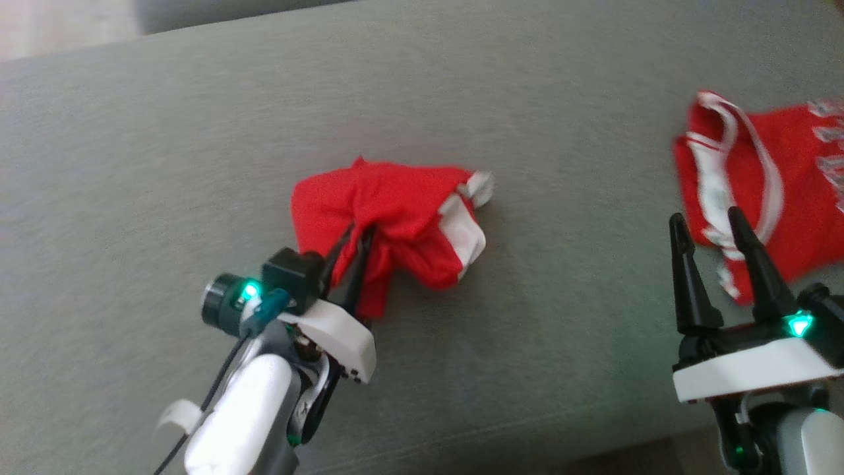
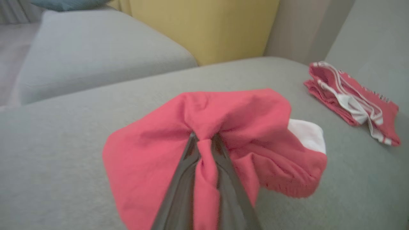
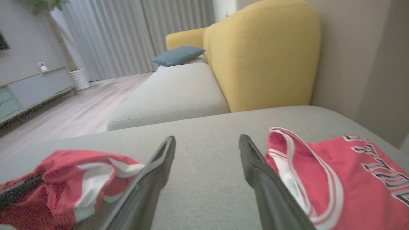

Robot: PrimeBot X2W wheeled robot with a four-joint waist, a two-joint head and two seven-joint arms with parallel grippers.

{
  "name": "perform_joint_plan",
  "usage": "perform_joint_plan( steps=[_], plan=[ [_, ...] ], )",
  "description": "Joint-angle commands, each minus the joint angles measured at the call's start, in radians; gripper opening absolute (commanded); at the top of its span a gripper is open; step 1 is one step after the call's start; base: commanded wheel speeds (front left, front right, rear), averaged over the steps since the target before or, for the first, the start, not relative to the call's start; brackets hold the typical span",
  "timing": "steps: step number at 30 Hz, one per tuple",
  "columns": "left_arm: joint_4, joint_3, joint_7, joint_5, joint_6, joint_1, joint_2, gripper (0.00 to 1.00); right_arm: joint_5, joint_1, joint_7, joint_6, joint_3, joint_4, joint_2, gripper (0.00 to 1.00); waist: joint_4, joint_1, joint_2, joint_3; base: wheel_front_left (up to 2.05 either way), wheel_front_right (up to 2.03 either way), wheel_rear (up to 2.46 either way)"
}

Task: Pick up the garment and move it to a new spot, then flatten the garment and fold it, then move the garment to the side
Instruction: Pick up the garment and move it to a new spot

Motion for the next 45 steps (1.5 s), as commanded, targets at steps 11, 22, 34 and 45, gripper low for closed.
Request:
perform_joint_plan(
  steps=[11, 22, 34, 45],
  plan=[
    [0.166, 0.004, -0.073, -0.011, -0.028, -0.055, -0.011, 1.0, 0.016, -0.035, -0.04, -0.001, 0.032, 0.015, 0.008, 1.0, -0.101, 0.0, -0.0001, 0.014, 0.0, 0.0, 0.0],
    [-0.05, 0.095, -0.143, -0.011, 0.065, 0.041, 0.021, 1.0, -0.012, 0.006, 0.003, -0.001, 0.019, 0.004, -0.005, 1.0, 0.054, 0.0, -0.0001, -0.108, 0.0, 0.0, 0.0],
    [-0.149, 0.232, -0.146, -0.023, 0.125, 0.175, 0.113, 1.0, -0.032, 0.059, 0.05, -0.001, 0.011, -0.011, -0.008, 1.0, 0.157, 0.0, -0.0001, -0.163, 0.0, 0.0, 0.0],
    [-0.23, 0.215, -0.104, -0.002, 0.153, 0.282, 0.153, 1.0, -0.035, 0.111, 0.073, -0.001, 0.011, -0.006, -0.005, 1.0, 0.152, 0.0, -0.0001, -0.206, 0.0, 0.0, 0.0]
  ],
)
